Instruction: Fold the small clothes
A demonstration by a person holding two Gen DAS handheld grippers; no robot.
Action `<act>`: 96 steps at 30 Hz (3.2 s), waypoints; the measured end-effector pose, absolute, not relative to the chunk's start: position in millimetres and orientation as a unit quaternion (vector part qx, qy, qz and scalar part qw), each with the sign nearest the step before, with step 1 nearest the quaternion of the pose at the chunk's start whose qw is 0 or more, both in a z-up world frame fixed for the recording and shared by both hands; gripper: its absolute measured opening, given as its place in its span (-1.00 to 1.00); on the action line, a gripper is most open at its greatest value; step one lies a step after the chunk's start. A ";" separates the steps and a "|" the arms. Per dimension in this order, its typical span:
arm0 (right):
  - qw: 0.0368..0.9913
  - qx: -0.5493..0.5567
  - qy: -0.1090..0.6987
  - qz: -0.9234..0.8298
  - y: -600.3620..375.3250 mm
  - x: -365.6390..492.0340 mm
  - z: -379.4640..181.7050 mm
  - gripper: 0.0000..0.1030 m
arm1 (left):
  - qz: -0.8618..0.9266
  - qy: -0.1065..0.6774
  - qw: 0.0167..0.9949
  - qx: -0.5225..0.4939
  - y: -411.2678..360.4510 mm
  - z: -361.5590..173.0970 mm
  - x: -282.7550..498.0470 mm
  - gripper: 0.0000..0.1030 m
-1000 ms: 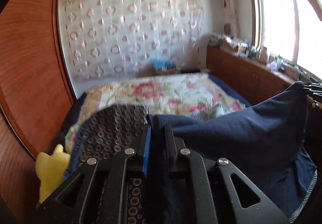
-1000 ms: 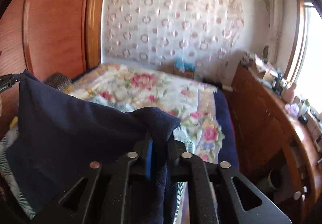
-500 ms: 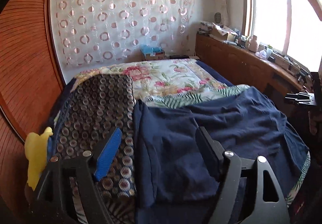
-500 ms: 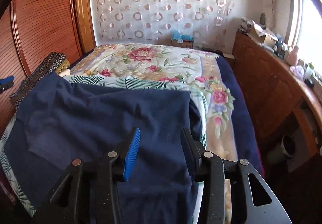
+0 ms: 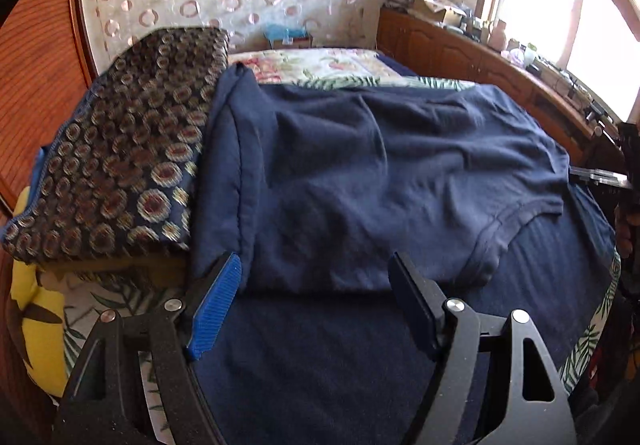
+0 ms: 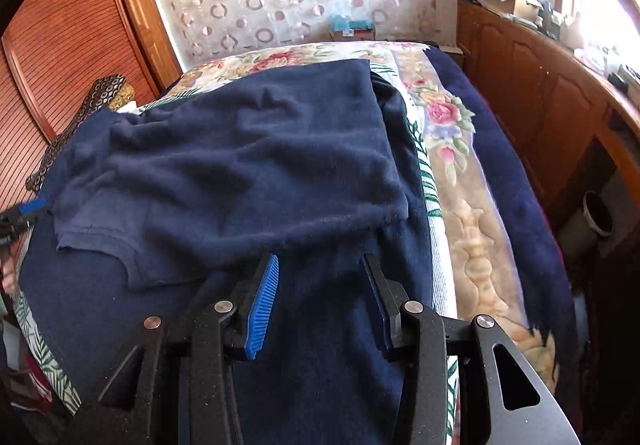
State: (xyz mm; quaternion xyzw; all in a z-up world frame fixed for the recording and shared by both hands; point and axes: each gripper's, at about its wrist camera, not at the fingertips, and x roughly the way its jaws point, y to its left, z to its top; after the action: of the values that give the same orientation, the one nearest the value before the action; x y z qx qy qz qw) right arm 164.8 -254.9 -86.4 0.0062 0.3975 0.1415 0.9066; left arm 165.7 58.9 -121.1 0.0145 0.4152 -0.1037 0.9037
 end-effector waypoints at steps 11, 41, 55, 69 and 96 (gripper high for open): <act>0.909 0.050 0.385 0.148 -255.3 179.3 -85.7 -0.15 | -0.098 0.429 0.897 0.039 43.2 -145.8 169.9 0.56; 0.920 0.010 0.378 0.103 -244.4 173.2 -102.3 0.08 | -0.061 0.419 0.905 -0.041 81.1 -127.1 139.8 0.05; 0.920 0.002 0.378 0.101 -244.5 174.7 -101.7 0.09 | -0.024 0.412 0.910 -0.045 95.3 -131.0 157.2 -0.65; 0.921 -0.005 0.378 0.097 -244.5 175.1 -102.0 0.09 | -0.040 0.399 0.916 -0.023 92.7 -129.0 162.2 -0.85; 0.948 0.009 0.262 0.179 -286.1 47.4 -20.2 -0.97 | -0.070 0.301 0.947 -0.083 117.2 -59.0 65.1 -0.91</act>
State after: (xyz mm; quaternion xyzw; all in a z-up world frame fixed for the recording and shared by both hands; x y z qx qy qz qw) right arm 47.4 -286.1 -20.2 0.0088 0.2622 0.1788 0.9483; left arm 65.1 117.2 -59.0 -0.0830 0.3015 -0.0701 0.9473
